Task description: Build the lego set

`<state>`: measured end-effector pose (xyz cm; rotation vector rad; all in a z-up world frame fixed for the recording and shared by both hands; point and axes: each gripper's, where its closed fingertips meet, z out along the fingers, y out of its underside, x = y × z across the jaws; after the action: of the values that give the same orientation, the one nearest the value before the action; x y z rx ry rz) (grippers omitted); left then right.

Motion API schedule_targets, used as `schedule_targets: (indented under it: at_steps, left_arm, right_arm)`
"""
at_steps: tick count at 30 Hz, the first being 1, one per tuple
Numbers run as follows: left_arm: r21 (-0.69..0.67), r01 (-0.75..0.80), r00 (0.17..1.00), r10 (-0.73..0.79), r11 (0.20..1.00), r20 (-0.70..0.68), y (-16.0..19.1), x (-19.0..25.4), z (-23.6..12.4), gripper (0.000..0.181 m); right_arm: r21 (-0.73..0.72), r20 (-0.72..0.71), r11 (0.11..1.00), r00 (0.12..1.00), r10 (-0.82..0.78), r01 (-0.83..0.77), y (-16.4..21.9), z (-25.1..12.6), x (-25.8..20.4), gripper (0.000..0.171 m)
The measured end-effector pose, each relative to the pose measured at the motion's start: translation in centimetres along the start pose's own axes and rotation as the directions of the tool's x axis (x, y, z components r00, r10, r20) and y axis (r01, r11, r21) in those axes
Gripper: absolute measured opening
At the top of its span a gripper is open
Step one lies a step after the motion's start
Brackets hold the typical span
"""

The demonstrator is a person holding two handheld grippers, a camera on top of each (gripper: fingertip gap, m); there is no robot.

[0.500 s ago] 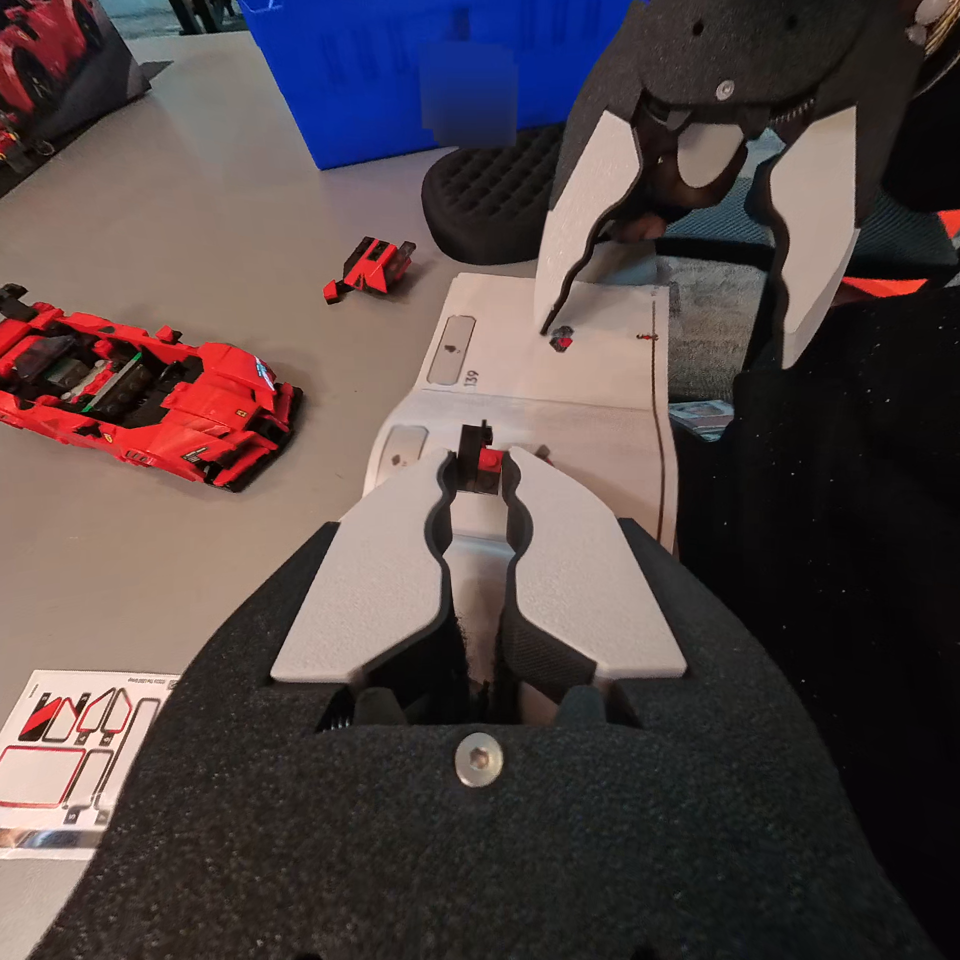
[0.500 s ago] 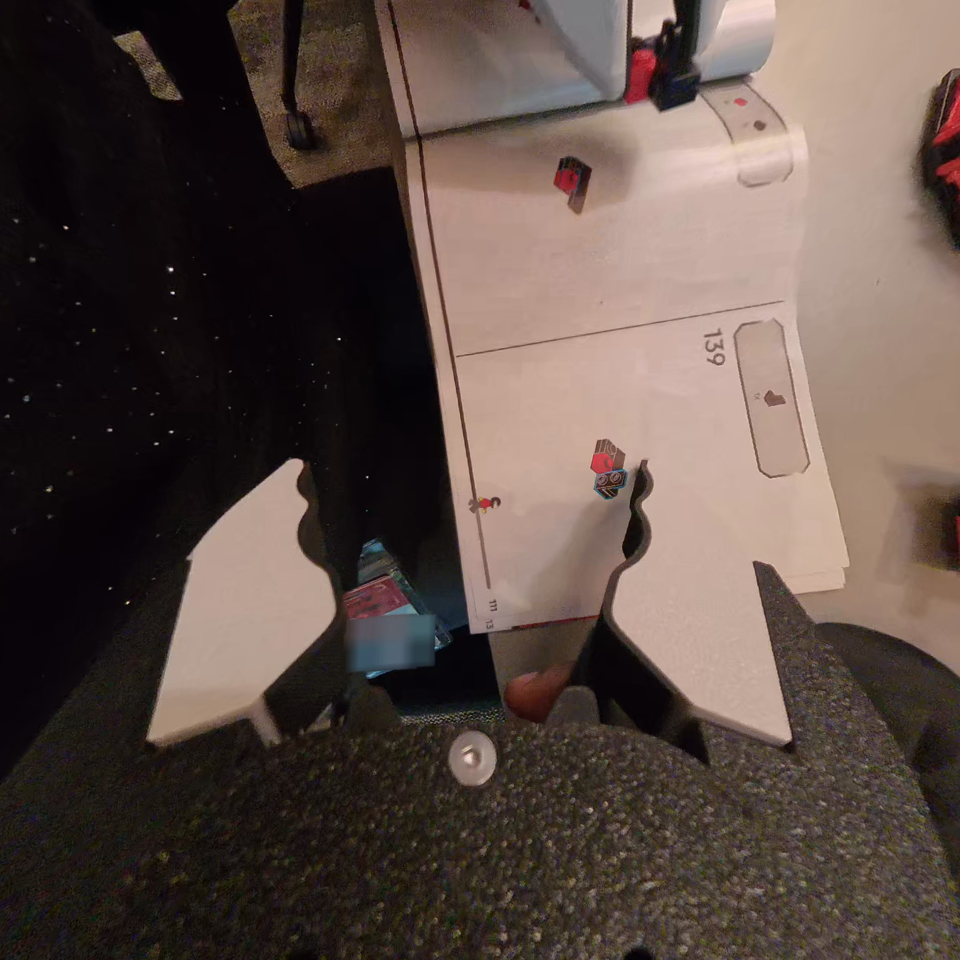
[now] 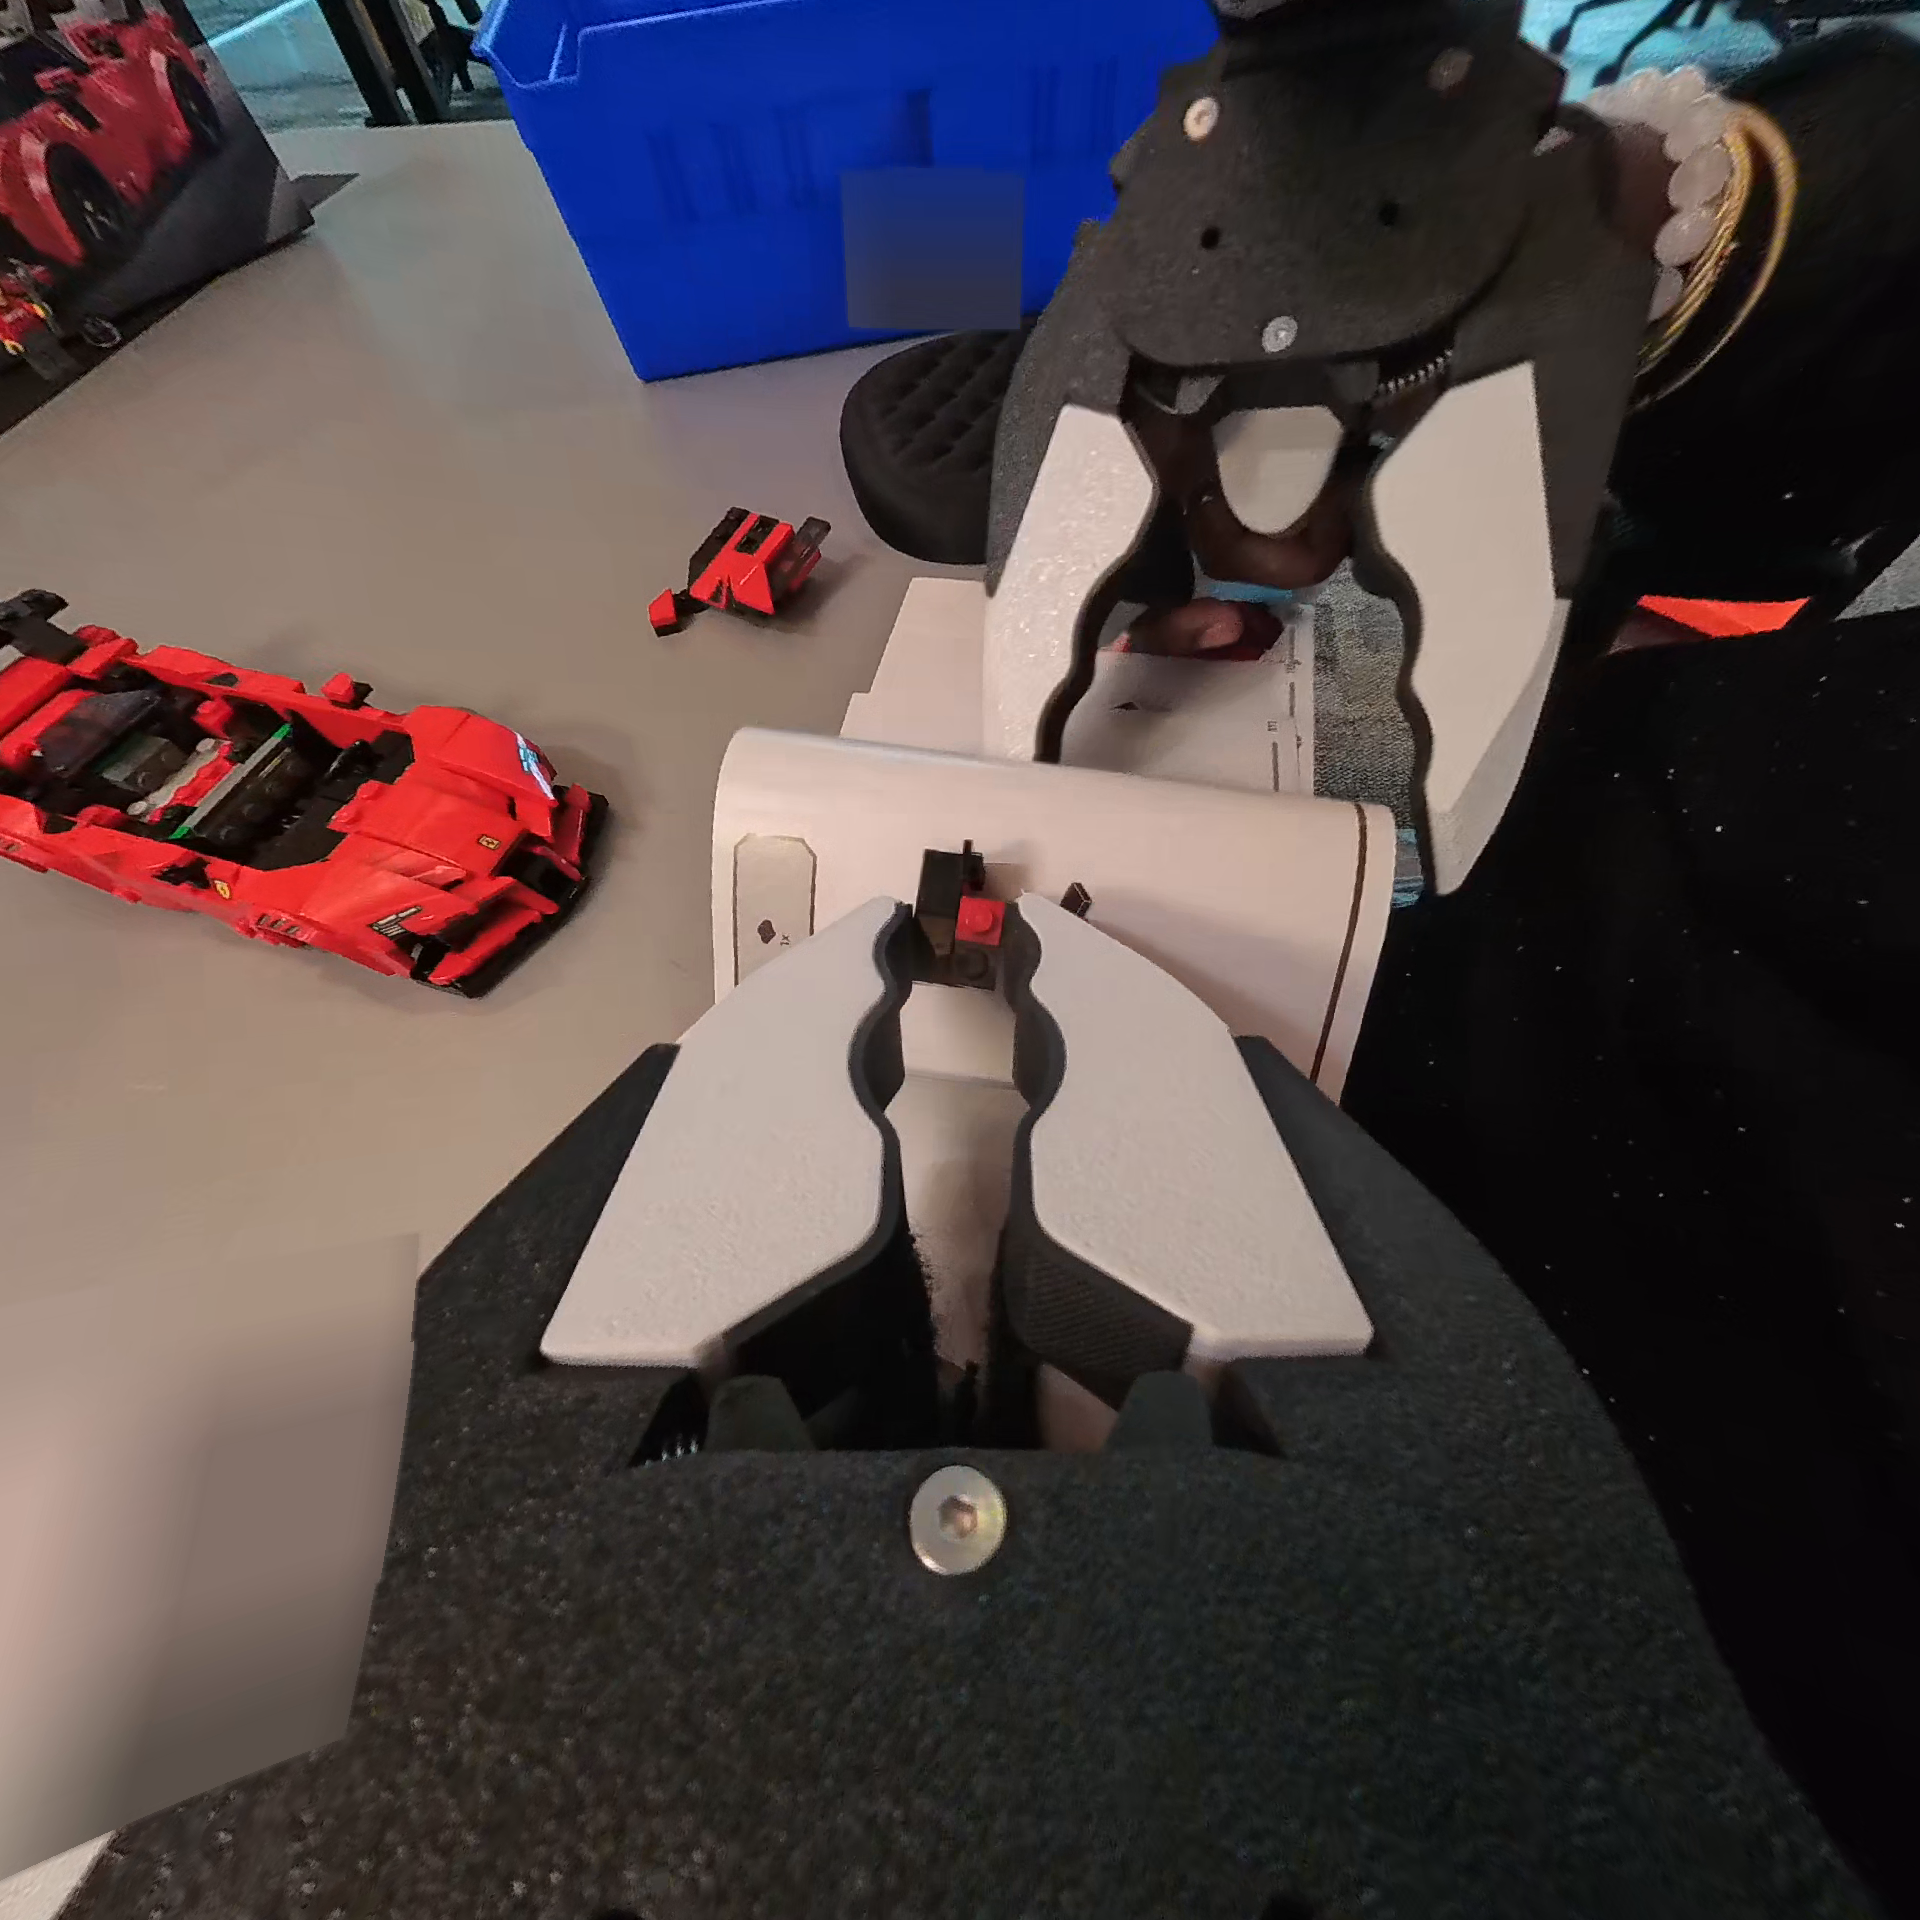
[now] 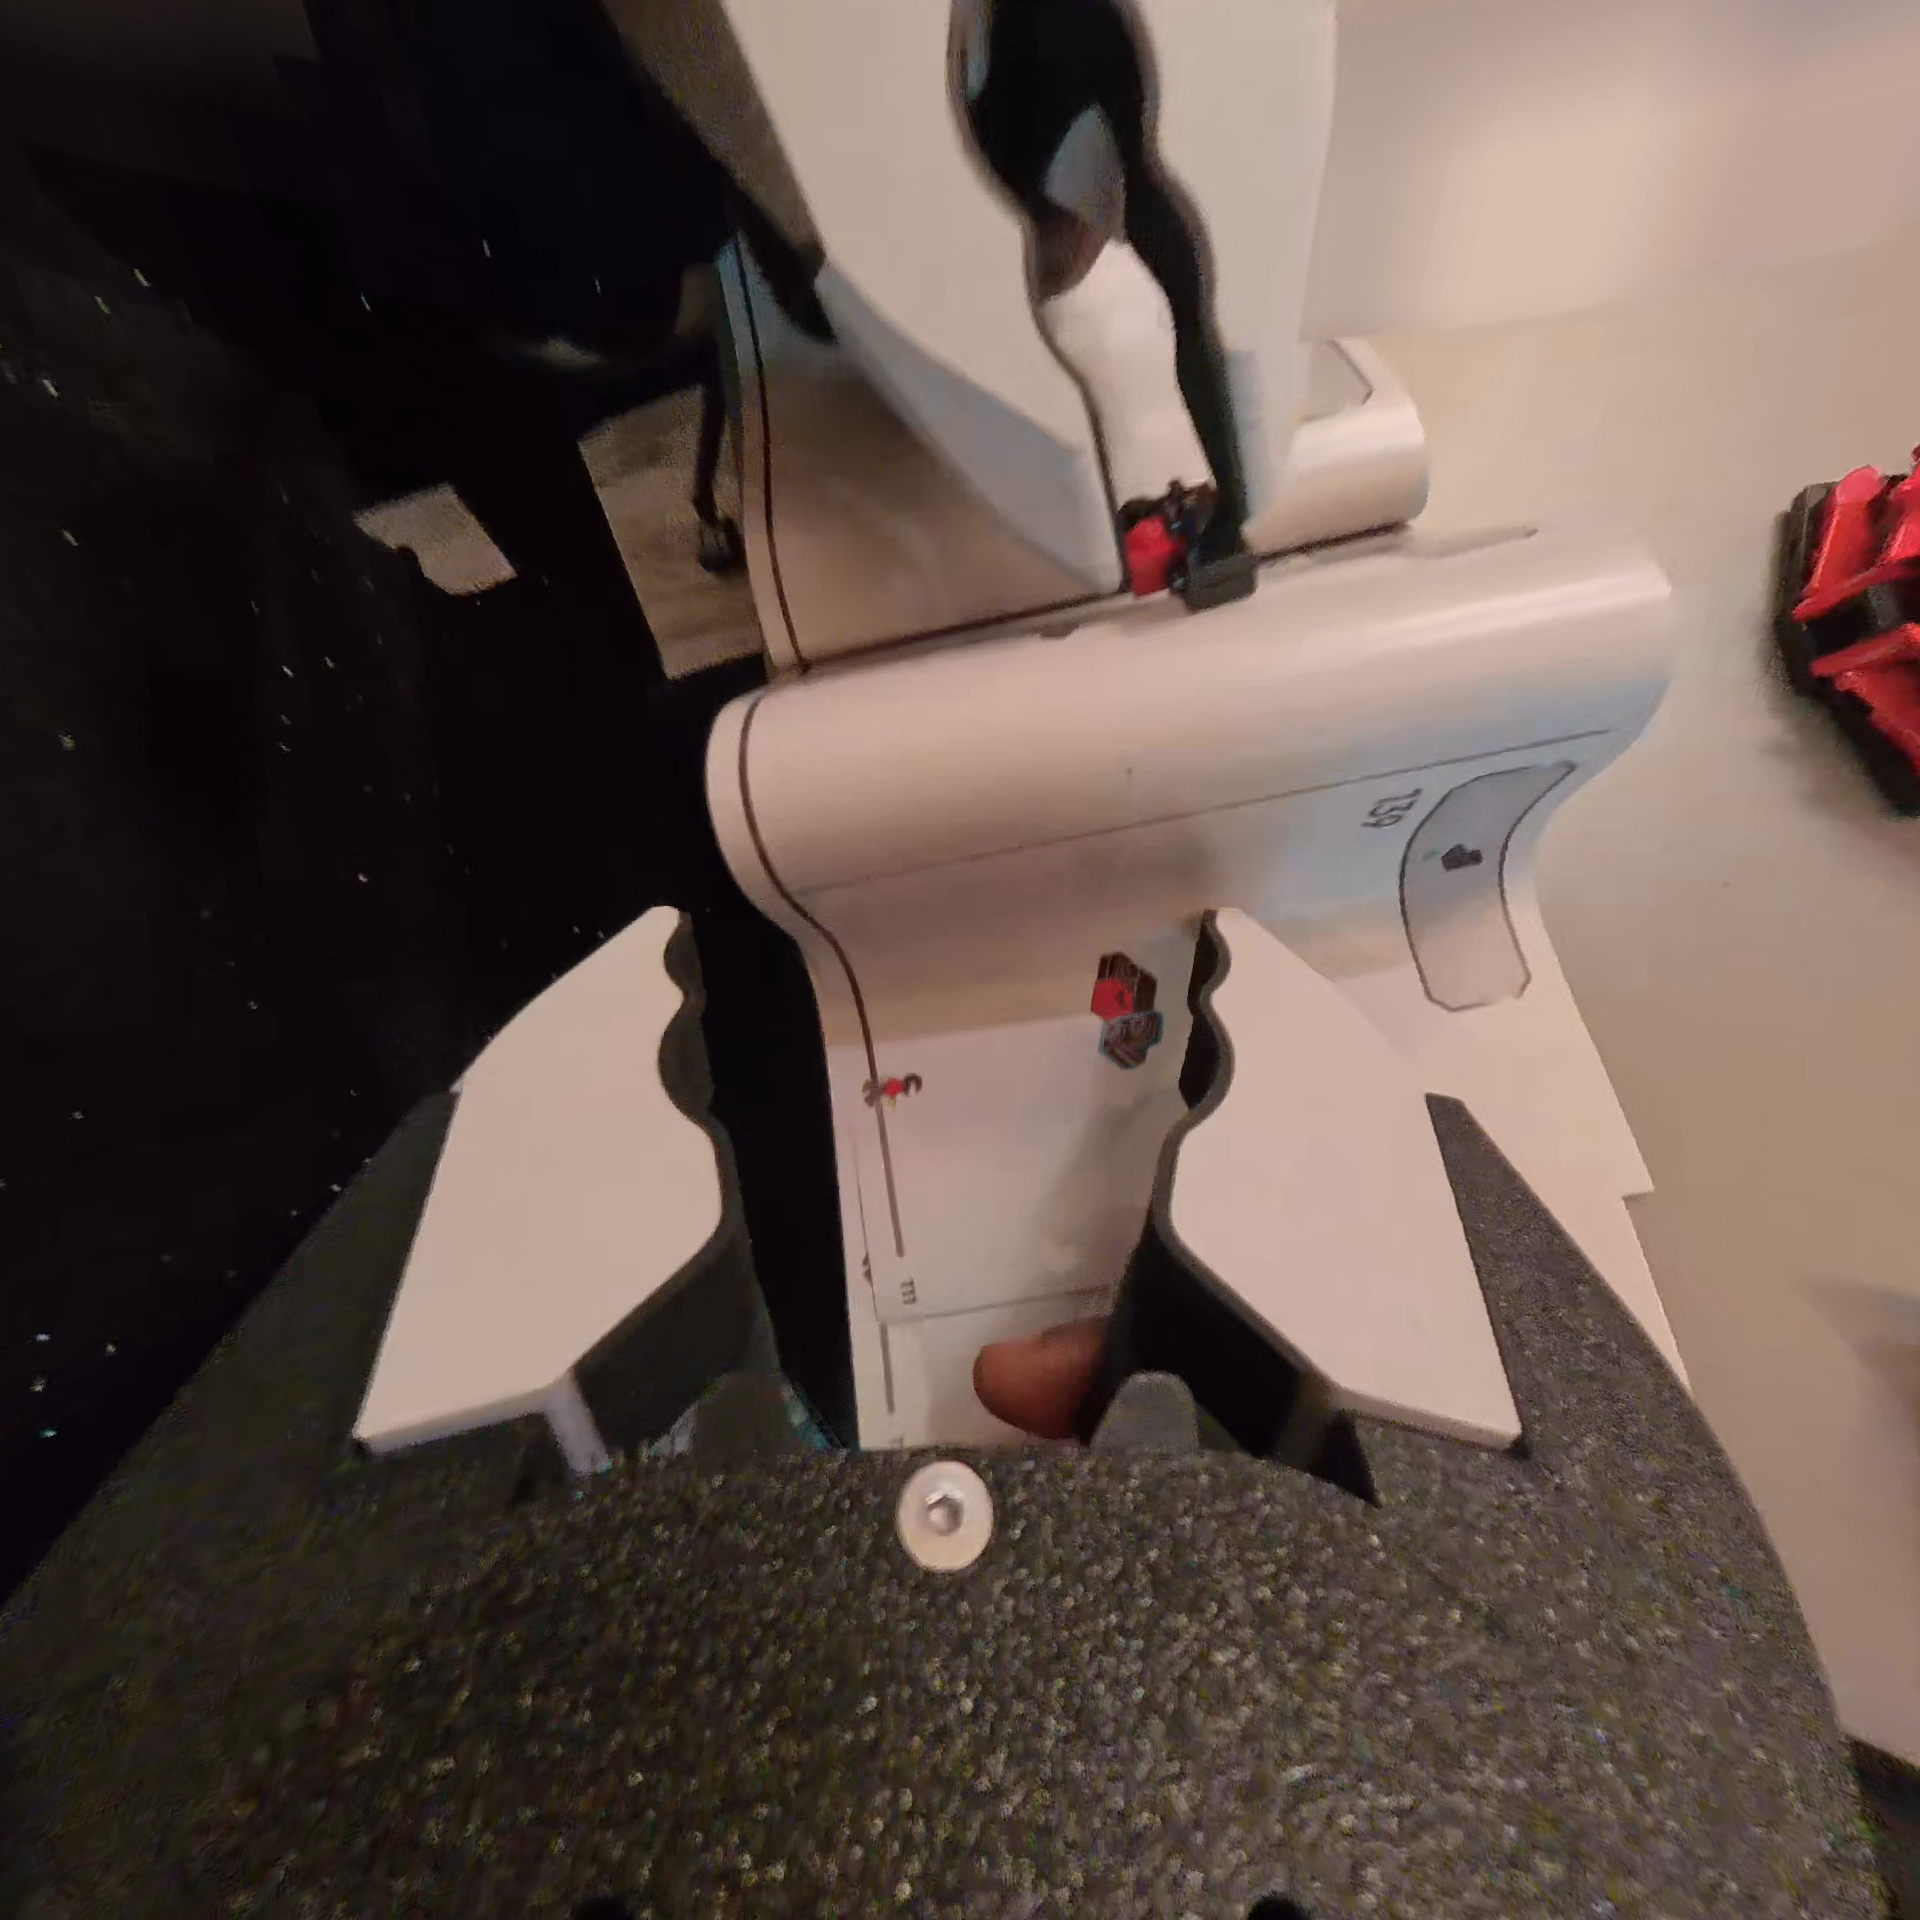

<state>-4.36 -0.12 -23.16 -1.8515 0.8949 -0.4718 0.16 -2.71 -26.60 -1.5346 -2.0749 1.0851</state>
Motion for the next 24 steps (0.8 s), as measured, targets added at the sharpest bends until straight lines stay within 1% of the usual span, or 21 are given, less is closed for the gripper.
schedule_targets:
  at_steps: [2,6,12,14,17,21,24]
  left_arm:
    - [0.003,-0.001,1.0,0.001,1.0,-0.004,0.0,0.1,0.0,0.016]
    - [0.009,0.001,1.0,-0.001,1.0,-0.014,-0.1,0.1,-0.1,0.016]
    - [0.011,-0.006,1.0,0.006,1.0,-0.016,-0.1,0.2,-0.1,0.016]
    - [0.011,-0.009,1.0,0.009,1.0,-0.02,-0.1,0.3,-0.1,0.016]
    - [0.003,-0.014,1.0,0.014,1.0,-0.025,0.0,0.4,-0.1,0.016]
    - [0.001,-0.017,1.0,0.017,1.0,-0.022,0.0,0.4,0.0,0.016]
    - [0.002,-0.019,1.0,0.02,1.0,-0.024,0.0,0.4,-0.1,0.016]
  right_arm:
    - [0.033,0.006,0.999,1.0,0.03,-0.03,-0.6,0.0,0.4,0.086]
    - [0.075,-0.02,0.996,0.999,0.041,-0.039,-1.3,-0.4,1.1,0.076]
    - [0.106,-0.082,0.994,0.997,0.018,-0.009,-2.2,-1.7,1.9,0.077]
    - [0.112,-0.129,0.994,0.992,0.012,0.003,-2.6,-2.2,2.5,0.076]
    - [0.102,-0.247,0.992,0.968,-0.052,0.079,-3.1,-3.0,3.7,0.076]
    - [0.12,-0.318,0.986,0.945,-0.071,0.114,-3.9,-3.5,4.3,0.076]
    - [0.087,-0.355,0.987,0.93,-0.099,0.138,-3.6,-3.8,4.8,0.077]
